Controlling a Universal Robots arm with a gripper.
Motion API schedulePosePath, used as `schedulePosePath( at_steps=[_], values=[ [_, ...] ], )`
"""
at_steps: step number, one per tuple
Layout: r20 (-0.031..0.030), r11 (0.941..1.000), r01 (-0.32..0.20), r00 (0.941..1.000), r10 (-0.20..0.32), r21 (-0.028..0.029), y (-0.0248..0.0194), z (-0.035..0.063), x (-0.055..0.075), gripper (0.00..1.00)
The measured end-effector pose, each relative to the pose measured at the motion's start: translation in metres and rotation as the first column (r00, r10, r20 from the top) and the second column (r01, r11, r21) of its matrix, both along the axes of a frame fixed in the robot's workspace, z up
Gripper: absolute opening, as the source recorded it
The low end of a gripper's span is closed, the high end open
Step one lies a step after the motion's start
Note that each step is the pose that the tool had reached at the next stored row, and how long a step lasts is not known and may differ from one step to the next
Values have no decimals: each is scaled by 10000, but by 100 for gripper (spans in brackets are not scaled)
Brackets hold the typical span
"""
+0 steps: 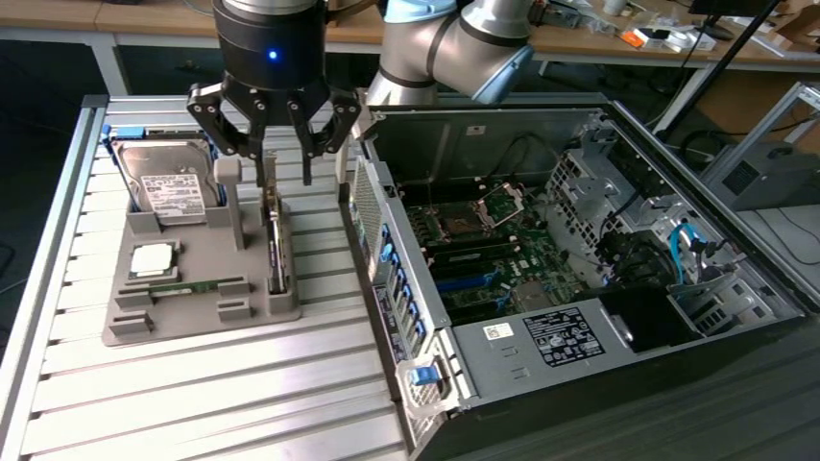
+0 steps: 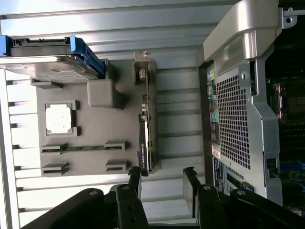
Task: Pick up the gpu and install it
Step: 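Pick up the gpu and move the gpu toward the slot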
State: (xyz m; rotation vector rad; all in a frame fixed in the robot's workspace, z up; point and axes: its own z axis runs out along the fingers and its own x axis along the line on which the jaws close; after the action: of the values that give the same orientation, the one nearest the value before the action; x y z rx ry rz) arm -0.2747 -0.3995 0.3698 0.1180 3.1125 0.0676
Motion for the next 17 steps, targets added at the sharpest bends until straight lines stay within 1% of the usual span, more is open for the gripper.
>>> schedulePosePath(
  at_steps=[8,17],
  values=[
    [0,10000,0,10000,0,0,0,-77,0,48],
    [0,10000,0,10000,0,0,0,-125,0,48]
  ],
)
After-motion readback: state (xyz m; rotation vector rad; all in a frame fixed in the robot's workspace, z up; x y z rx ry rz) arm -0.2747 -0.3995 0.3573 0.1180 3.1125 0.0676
